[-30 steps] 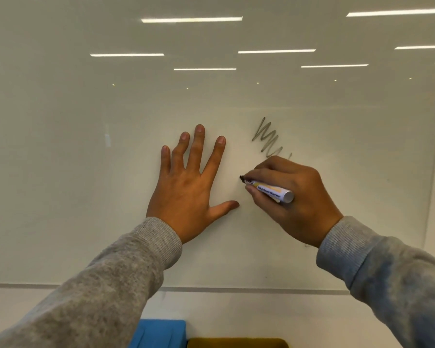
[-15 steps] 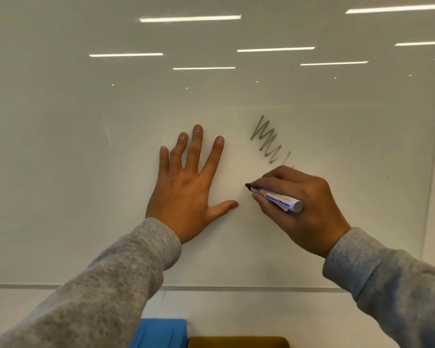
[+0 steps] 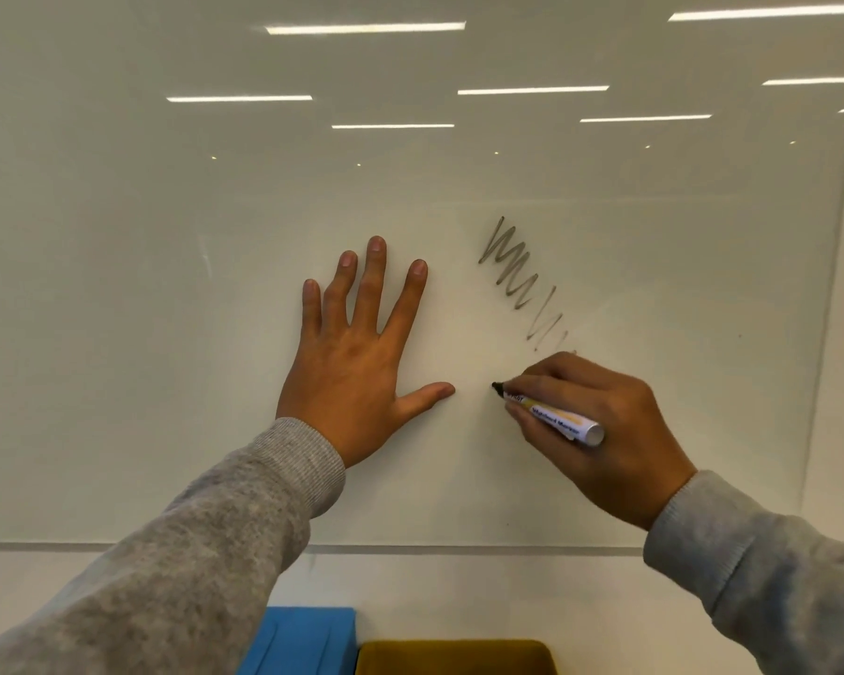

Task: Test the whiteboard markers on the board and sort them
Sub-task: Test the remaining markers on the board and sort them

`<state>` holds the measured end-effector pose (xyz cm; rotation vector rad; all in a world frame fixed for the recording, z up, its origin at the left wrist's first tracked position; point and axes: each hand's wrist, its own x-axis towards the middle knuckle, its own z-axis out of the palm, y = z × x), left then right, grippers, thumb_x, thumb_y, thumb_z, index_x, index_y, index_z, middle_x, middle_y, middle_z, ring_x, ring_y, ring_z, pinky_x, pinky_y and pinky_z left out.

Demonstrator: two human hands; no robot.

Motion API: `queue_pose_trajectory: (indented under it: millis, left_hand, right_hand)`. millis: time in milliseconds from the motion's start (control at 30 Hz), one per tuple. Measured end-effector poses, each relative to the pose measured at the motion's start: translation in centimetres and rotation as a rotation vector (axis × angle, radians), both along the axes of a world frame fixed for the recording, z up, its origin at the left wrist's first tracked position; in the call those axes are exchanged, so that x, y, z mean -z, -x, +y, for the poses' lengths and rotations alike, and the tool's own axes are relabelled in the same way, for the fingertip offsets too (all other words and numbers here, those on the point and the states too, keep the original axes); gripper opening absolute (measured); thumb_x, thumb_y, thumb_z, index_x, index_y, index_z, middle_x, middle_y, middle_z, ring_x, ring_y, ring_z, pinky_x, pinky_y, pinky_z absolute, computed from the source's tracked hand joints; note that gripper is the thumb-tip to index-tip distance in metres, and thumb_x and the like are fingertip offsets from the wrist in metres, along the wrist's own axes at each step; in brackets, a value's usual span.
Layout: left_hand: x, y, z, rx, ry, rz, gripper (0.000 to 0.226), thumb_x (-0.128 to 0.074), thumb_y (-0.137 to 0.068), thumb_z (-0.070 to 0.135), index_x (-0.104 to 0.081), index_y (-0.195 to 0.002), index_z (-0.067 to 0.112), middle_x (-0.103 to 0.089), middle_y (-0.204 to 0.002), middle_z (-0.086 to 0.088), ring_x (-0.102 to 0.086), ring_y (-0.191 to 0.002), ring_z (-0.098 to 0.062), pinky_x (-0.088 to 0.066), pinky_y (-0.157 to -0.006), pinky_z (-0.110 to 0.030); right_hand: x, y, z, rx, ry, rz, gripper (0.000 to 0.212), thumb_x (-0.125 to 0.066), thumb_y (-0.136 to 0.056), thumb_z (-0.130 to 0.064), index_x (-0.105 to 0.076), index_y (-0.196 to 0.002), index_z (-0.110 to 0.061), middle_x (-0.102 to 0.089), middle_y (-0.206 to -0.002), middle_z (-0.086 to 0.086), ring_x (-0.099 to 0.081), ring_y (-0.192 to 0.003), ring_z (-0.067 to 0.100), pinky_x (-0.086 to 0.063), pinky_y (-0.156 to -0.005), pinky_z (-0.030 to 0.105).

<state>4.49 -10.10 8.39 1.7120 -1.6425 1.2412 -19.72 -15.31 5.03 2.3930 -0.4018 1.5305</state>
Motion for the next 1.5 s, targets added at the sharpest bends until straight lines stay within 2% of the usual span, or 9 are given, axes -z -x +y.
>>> queue_pose_trajectory:
  millis: [133,267,400,533,667,800,933,1033,1500]
  left_hand:
    - [0.0,0.0,0.1,0.007,0.004,0.005,0.11,-0.035,-0.08,0.088,0.013,-0.158,0.027,0.019,-0.165,-0.011,0.008,-0.153,-0.038,-0.01,-0.121,-0.06]
    - [0.2,0.0,0.1,0.002,0.005,0.002,0.11,-0.036,-0.08,0.088,0.011,-0.159,0.026,0.016,-0.166,-0.012,0.006,-0.153,-0.039,-0.011,-0.121,-0.061]
    - [0.2,0.1,0.0,0.001,0.001,0.006,0.109,-0.034,-0.081,0.088,0.012,-0.158,0.027,0.017,-0.166,-0.012,0.007,-0.153,-0.038,-0.01,-0.121,-0.061]
    - [0.3,0.2,-0.1,0.006,0.006,0.015,0.109,-0.033,-0.08,0.088,0.012,-0.158,0.027,0.018,-0.166,-0.011,0.008,-0.153,-0.038,-0.01,-0.121,-0.061]
    - [0.3,0.2,0.0,0.01,-0.002,0.021,0.108,-0.032,-0.081,0.088,0.013,-0.158,0.027,0.018,-0.165,-0.011,0.009,-0.153,-0.037,-0.009,-0.121,-0.061]
    - [0.4,0.3,0.1,0.01,-0.002,0.02,0.108,-0.032,-0.081,0.087,0.013,-0.158,0.027,0.019,-0.165,-0.011,0.009,-0.153,-0.037,-0.009,-0.121,-0.06]
    - [0.4,0.2,0.1,0.016,-0.002,0.026,0.108,-0.033,-0.081,0.088,0.013,-0.158,0.028,0.019,-0.165,-0.011,0.009,-0.153,-0.037,-0.009,-0.121,-0.06]
    - [0.5,0.3,0.1,0.019,-0.005,0.028,0.108,-0.034,-0.081,0.087,0.013,-0.158,0.028,0.019,-0.165,-0.01,0.009,-0.153,-0.037,-0.009,-0.121,-0.06]
    - [0.4,-0.2,0.9,0.059,-0.05,0.027,0.105,-0.039,-0.084,0.083,0.015,-0.157,0.03,0.026,-0.164,-0.006,0.014,-0.153,-0.034,-0.002,-0.123,-0.055]
  right_hand:
    - [-0.9,0.8,-0.3,0.004,-0.001,-0.116,0.016,-0.072,-0.092,-0.016,-0.076,-0.106,-0.008,-0.069,-0.097,0.002,-0.065,-0.081,0.013,-0.055,-0.074,0.022]
    - [1.2,0.4,-0.2,0.009,0.007,0.098,0.018,-0.068,-0.094,-0.021,-0.075,-0.108,-0.012,-0.068,-0.099,0.001,-0.065,-0.082,0.014,-0.058,-0.072,0.027]
    - [0.3,1.7,-0.6,0.012,-0.018,-0.099,0.016,-0.072,-0.091,-0.016,-0.075,-0.105,-0.009,-0.069,-0.097,0.003,-0.065,-0.081,0.013,-0.056,-0.074,0.023]
    - [1.6,1.4,-0.3,0.038,-0.014,0.061,0.019,-0.068,-0.093,-0.023,-0.076,-0.106,-0.012,-0.07,-0.097,0.002,-0.067,-0.079,0.016,-0.057,-0.072,0.021]
    - [1.7,2.1,-0.6,0.021,-0.049,-0.055,0.019,-0.066,-0.093,-0.024,-0.075,-0.105,-0.012,-0.068,-0.096,0.0,-0.065,-0.079,0.013,-0.056,-0.072,0.024]
    - [3.1,2.1,-0.3,0.049,-0.036,0.159,0.023,-0.061,-0.096,-0.03,-0.074,-0.106,-0.014,-0.067,-0.097,-0.001,-0.066,-0.078,0.015,-0.059,-0.069,0.027]
    - [2.1,3.0,-0.3,0.07,-0.077,-0.024,0.015,-0.066,-0.091,-0.022,-0.076,-0.097,-0.013,-0.067,-0.09,-0.001,-0.064,-0.074,0.014,-0.055,-0.069,0.021]
    - [2.6,2.9,-0.1,0.099,-0.099,0.173,0.015,-0.064,-0.091,-0.026,-0.075,-0.097,-0.018,-0.066,-0.088,-0.004,-0.063,-0.07,0.012,-0.058,-0.063,0.027]
    - [-6.5,-3.8,0.5,-0.027,0.06,0.057,0.017,-0.065,-0.096,-0.021,-0.075,-0.105,-0.01,-0.065,-0.095,0.005,-0.062,-0.078,0.02,-0.055,-0.07,0.036]
